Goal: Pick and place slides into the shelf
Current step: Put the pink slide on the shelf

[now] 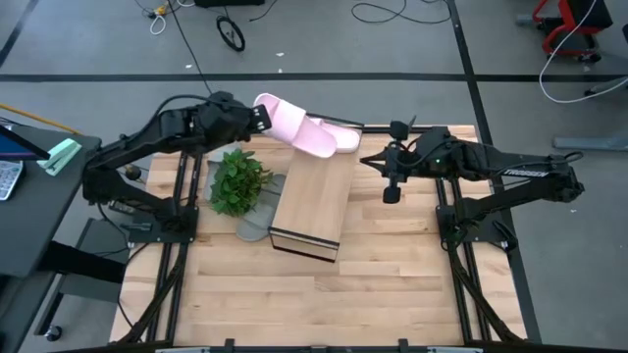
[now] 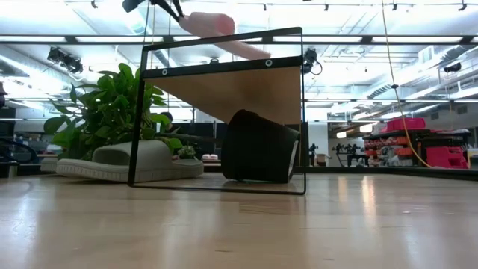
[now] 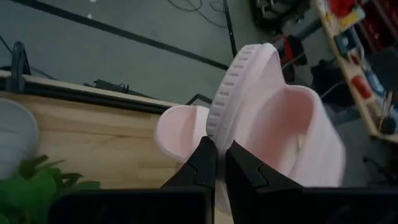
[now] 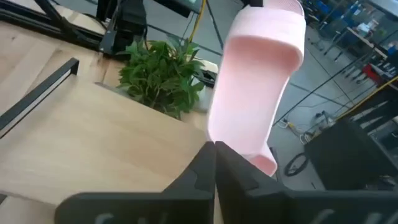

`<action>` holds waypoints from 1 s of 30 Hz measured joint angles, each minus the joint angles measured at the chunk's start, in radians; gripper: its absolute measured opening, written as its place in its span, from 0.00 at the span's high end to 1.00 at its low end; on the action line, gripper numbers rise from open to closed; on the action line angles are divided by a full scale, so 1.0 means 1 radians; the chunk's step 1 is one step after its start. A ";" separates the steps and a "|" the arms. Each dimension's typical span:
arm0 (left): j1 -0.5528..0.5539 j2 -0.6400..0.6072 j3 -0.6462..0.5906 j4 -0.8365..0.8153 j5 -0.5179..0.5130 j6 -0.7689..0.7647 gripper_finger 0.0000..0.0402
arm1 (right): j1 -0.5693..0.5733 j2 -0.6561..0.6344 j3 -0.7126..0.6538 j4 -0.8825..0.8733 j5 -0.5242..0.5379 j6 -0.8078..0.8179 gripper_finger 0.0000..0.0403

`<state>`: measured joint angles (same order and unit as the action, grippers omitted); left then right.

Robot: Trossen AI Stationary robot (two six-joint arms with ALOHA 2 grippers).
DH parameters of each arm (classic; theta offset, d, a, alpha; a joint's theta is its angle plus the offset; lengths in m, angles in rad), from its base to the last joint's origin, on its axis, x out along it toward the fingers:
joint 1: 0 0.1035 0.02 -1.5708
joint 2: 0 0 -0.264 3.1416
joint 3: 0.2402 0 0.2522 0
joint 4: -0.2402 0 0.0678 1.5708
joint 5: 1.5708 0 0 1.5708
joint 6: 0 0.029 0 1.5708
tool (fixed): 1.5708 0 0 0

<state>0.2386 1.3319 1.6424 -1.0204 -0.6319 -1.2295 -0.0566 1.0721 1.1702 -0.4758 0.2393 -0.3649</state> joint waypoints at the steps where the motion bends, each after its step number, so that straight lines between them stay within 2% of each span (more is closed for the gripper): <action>1: -0.013 0.000 0.000 0.001 -0.017 -0.026 0.95 | 0.000 0.000 0.000 0.001 0.004 0.002 0.97; 8: -0.127 0.013 0.001 -0.055 -0.115 -0.245 0.95 | 0.000 -0.001 0.000 0.001 0.005 -0.002 0.99; 17: -0.205 0.114 0.000 -0.091 -0.086 -0.421 0.95 | 0.000 -0.001 0.000 0.000 0.005 0.010 0.99; 26: -0.226 0.135 -0.006 -0.017 -0.047 -0.483 0.95 | 0.000 -0.001 0.000 -0.011 0.005 0.023 1.00; 30: -0.226 0.114 -0.129 0.131 -0.030 -0.516 0.96 | 0.000 -0.001 0.000 -0.011 0.005 0.023 1.00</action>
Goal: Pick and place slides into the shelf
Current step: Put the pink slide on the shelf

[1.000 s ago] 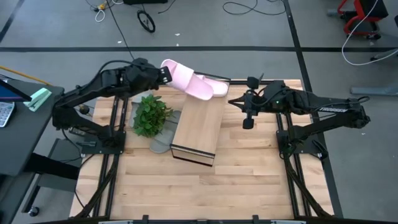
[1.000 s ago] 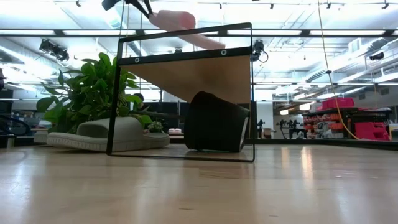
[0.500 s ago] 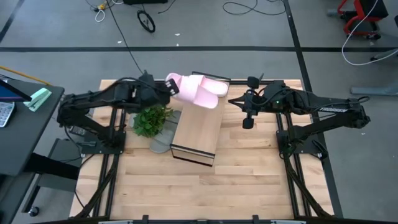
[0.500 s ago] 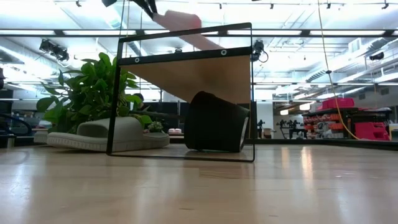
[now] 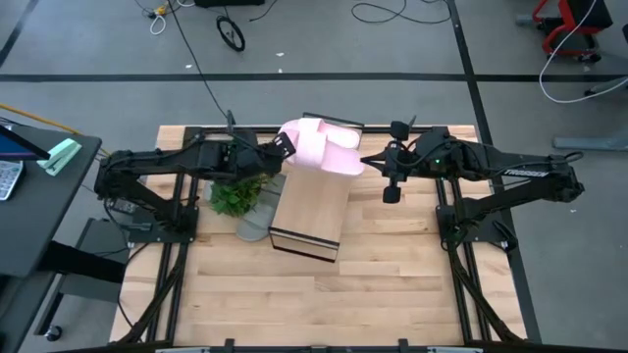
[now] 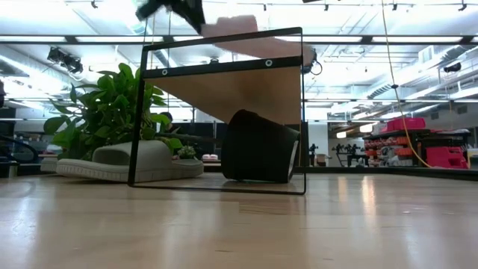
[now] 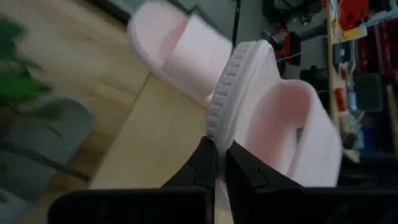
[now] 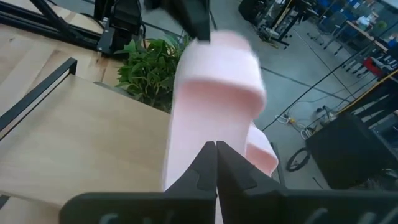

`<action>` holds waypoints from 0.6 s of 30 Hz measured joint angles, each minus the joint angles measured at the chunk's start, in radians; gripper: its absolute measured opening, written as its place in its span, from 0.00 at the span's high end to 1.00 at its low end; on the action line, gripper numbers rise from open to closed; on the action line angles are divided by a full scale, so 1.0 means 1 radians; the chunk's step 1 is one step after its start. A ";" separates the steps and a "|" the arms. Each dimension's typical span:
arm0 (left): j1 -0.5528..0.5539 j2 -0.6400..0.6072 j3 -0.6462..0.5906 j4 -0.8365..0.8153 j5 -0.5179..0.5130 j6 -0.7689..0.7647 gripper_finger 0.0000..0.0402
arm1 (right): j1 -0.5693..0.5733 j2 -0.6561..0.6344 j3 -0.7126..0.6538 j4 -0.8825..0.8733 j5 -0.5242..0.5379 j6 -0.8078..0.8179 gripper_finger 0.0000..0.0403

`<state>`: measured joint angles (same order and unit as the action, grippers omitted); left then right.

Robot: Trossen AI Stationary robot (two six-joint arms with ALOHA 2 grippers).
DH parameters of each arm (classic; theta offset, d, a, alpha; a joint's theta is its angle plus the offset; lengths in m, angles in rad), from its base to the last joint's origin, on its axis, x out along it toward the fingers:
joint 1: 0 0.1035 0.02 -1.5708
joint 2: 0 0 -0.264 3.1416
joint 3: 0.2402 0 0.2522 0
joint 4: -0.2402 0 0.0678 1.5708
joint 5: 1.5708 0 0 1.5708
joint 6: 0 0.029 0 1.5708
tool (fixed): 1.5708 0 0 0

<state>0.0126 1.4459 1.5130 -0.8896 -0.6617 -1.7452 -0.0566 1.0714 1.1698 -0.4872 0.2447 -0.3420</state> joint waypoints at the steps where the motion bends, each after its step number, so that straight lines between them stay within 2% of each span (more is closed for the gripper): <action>1: 0.000 -0.010 -0.044 0.065 0.006 -0.001 0.96 | 0.000 0.000 0.000 0.000 0.000 0.000 1.00; 3: 0.002 -0.032 -0.135 0.202 0.019 0.001 0.96 | 0.000 0.000 0.000 -0.001 0.000 0.000 1.00; 6: 0.011 -0.065 -0.249 0.308 0.043 -0.015 0.96 | 0.000 0.000 0.000 -0.002 0.000 0.002 1.00; 11: 0.006 -0.131 -0.405 0.434 0.043 -0.113 0.96 | 0.000 0.000 0.000 -0.006 -0.009 0.034 1.00; 18: 0.022 -0.196 -0.566 0.496 0.044 -0.199 0.96 | 0.000 0.000 0.000 -0.010 -0.010 0.037 1.00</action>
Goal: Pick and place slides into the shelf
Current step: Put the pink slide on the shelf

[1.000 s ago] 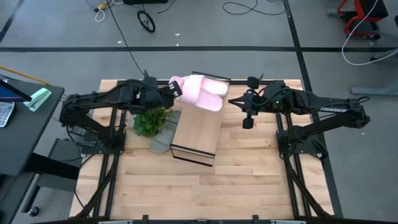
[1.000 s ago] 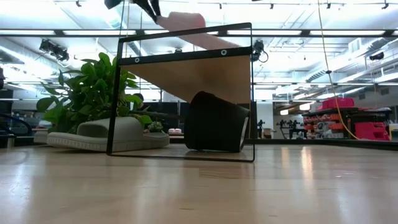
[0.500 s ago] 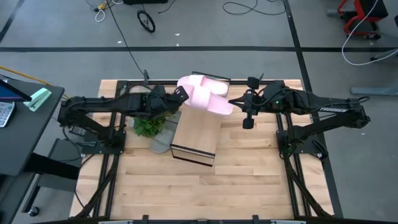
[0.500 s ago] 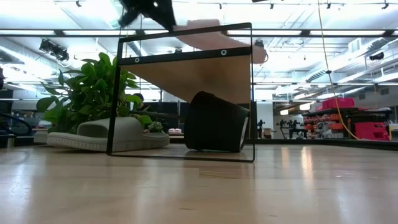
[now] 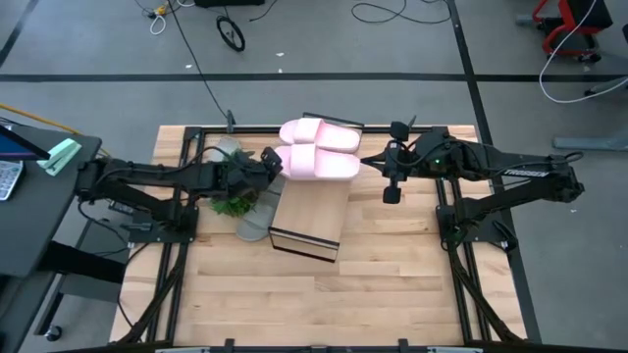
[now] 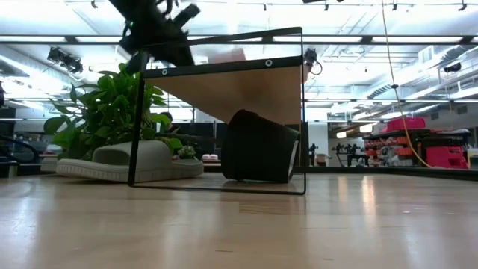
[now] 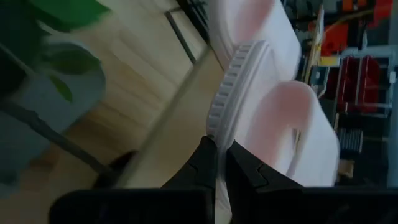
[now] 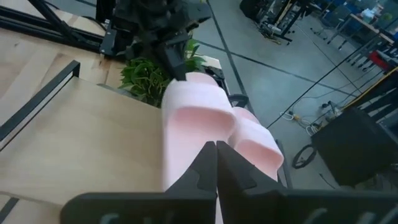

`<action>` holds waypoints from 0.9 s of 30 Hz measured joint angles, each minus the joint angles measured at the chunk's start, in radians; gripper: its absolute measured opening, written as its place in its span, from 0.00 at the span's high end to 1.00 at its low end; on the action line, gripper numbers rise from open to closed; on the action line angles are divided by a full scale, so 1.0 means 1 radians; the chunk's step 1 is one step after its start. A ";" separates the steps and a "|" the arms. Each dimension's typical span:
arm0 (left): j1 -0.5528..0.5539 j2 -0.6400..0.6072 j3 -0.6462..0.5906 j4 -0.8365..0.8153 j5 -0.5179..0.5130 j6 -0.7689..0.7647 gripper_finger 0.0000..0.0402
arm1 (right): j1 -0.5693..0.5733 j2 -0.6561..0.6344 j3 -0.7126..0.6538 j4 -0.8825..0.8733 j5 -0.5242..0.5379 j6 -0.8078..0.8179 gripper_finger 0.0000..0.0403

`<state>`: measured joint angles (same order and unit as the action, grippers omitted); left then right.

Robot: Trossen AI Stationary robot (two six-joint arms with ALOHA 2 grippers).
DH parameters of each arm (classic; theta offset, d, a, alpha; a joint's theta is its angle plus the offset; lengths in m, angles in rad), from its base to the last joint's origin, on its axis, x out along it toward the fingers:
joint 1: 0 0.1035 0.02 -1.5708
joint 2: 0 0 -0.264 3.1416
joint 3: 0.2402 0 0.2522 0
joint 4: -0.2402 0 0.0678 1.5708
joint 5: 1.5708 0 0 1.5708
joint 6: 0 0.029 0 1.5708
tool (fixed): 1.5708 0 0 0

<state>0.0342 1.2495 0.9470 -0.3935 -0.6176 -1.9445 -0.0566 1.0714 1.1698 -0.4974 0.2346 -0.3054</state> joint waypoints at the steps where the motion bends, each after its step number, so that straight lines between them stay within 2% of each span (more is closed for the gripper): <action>1: 0.007 -0.003 -0.016 0.015 -0.005 0.003 0.96 | 0.000 0.000 0.000 -0.002 0.000 0.001 1.00; 5: 0.035 -0.003 -0.057 0.094 0.012 0.037 0.96 | -0.005 0.000 0.000 -0.003 -0.001 0.015 1.00; 18: 0.129 0.002 -0.058 0.114 0.119 0.189 0.96 | -0.022 0.000 0.000 -0.004 -0.001 0.066 1.00; 27: 0.154 0.002 -0.058 0.111 0.127 0.210 0.96 | -0.022 0.000 0.000 -0.007 -0.001 0.068 1.00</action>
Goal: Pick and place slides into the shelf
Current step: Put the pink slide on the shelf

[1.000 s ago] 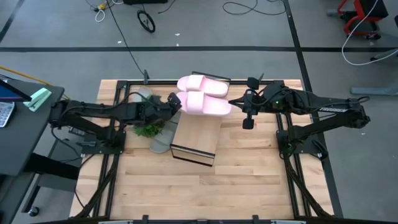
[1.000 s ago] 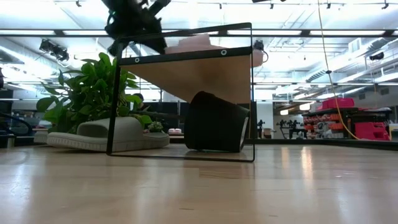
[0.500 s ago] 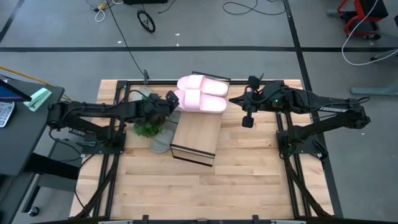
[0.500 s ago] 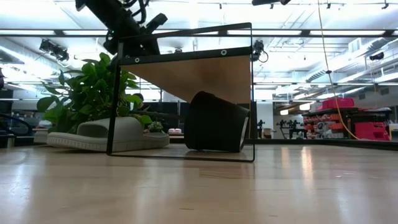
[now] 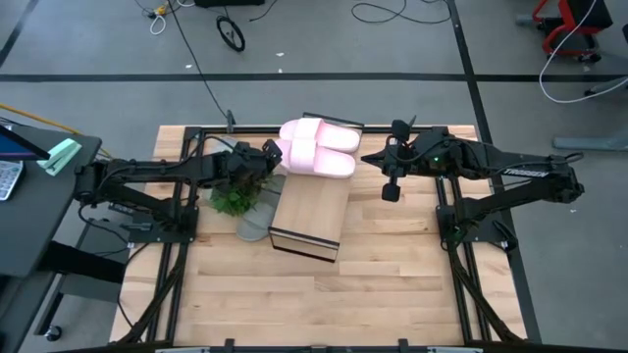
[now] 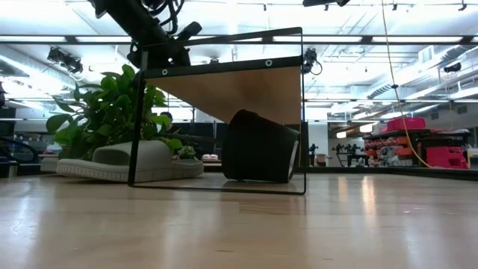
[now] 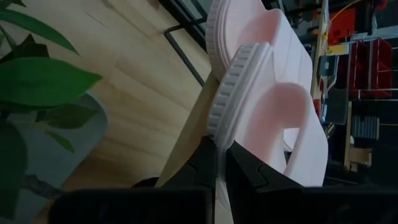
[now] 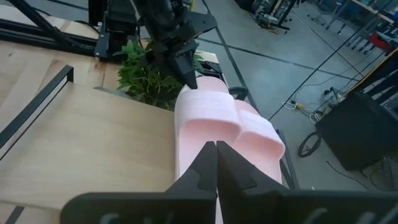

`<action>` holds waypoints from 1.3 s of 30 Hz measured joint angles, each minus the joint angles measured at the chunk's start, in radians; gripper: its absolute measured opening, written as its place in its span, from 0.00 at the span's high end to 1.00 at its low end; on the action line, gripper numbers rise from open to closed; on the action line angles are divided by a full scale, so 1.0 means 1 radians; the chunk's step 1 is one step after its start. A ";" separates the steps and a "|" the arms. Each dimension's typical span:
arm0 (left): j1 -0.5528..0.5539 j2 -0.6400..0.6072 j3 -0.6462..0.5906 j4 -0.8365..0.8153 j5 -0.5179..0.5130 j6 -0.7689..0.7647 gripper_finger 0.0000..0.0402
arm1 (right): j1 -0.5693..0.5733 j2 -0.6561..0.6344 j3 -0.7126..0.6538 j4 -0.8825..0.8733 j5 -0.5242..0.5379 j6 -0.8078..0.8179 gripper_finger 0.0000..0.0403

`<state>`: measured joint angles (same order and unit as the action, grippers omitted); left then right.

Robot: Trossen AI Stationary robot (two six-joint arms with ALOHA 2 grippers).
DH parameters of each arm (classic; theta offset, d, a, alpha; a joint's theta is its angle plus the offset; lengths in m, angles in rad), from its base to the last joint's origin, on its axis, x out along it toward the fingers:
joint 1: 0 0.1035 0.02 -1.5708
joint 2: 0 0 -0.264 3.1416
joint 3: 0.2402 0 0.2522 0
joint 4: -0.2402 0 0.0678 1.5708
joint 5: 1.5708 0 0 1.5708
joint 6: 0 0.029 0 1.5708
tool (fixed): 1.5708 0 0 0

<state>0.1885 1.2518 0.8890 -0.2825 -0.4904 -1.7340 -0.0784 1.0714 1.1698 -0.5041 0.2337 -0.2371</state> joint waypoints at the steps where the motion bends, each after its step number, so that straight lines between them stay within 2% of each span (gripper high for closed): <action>1: 0.000 0.000 0.000 0.000 0.000 0.001 0.96 | 0.000 0.000 0.000 0.000 0.000 0.000 1.00; 9: 0.000 0.007 0.000 -0.001 0.006 -0.002 0.96 | 0.000 0.000 0.000 0.000 0.000 0.000 1.00; 22: 0.000 0.011 0.000 -0.008 0.000 -0.007 0.88 | 0.000 0.000 0.000 -0.019 0.000 0.000 1.00; 39: 0.000 0.011 0.000 -0.046 -0.006 -0.008 0.55 | 0.000 0.000 0.000 -0.023 -0.008 -0.001 1.00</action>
<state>0.1888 1.2633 0.8886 -0.3288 -0.4965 -1.7420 -0.0784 1.0718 1.1698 -0.5270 0.2260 -0.2379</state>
